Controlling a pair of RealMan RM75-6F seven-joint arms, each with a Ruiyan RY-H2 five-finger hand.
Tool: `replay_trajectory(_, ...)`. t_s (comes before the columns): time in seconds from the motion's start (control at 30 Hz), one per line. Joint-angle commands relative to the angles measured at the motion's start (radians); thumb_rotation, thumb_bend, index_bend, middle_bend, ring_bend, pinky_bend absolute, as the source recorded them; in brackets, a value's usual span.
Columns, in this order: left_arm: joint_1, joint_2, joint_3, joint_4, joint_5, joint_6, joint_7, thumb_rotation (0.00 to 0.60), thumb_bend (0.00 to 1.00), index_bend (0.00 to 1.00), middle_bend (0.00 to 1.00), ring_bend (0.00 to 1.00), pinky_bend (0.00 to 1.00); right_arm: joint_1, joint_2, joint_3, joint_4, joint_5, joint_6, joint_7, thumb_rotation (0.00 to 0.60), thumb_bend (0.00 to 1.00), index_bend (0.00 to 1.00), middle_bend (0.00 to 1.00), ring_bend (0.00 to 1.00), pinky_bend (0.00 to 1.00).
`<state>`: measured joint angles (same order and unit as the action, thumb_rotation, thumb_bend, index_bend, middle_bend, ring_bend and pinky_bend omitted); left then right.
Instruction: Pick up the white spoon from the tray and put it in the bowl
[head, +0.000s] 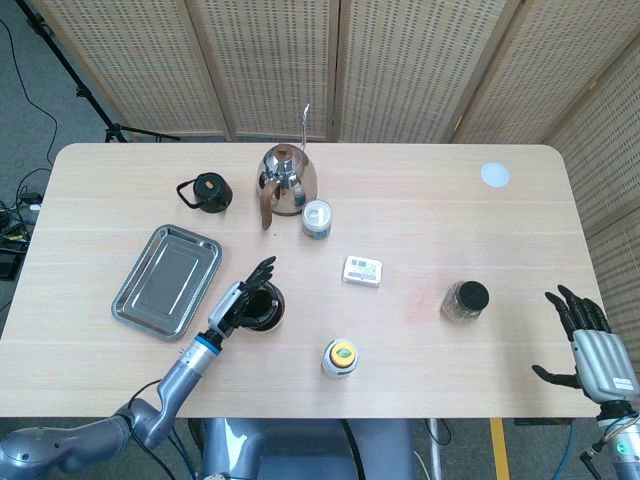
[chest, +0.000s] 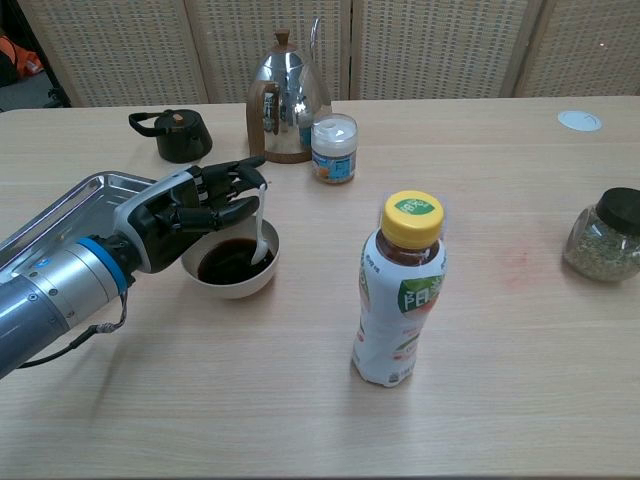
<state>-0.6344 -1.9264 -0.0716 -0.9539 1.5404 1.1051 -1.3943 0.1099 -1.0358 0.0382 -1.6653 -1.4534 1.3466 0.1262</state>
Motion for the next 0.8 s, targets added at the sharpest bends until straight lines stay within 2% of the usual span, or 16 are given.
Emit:
replay_trajectory(0.03,0.000,0.010,0.006,-0.010,0.007,0.007,0.007,0.600,0.44,0.25,0.00,0.00,0.00,0.000,0.000,0.000,-0.001,-0.001,0.001,-0.001,0.600,0.00,0.04,0.00,0.00,0.00)
replay_trajectory(0.27,0.008,0.027,0.015,-0.028,0.018,0.035,0.024,0.600,0.38,0.18,0.00,0.00,0.00,-0.002,0.001,-0.001,-0.003,-0.004,0.005,-0.002,0.600,0.00,0.04,0.00,0.00,0.00)
replay_trajectory(0.47,0.038,0.095,0.024,-0.109,0.062,0.149,0.088,0.600,0.38,0.15,0.00,0.00,0.00,-0.003,0.000,-0.004,-0.004,-0.011,0.008,-0.007,0.600,0.00,0.04,0.00,0.00,0.00)
replay_trajectory(0.67,0.081,0.216,0.042,-0.210,0.093,0.234,0.339,0.600,0.40,0.15,0.00,0.00,0.00,-0.005,0.001,-0.007,-0.009,-0.017,0.012,-0.011,0.600,0.00,0.04,0.00,0.00,0.00)
replay_trajectory(0.8,0.131,0.328,0.069,-0.265,0.088,0.261,0.600,0.600,0.42,0.15,0.00,0.00,0.00,-0.006,0.002,-0.008,-0.015,-0.022,0.017,-0.014,0.600,0.00,0.04,0.00,0.00,0.00)
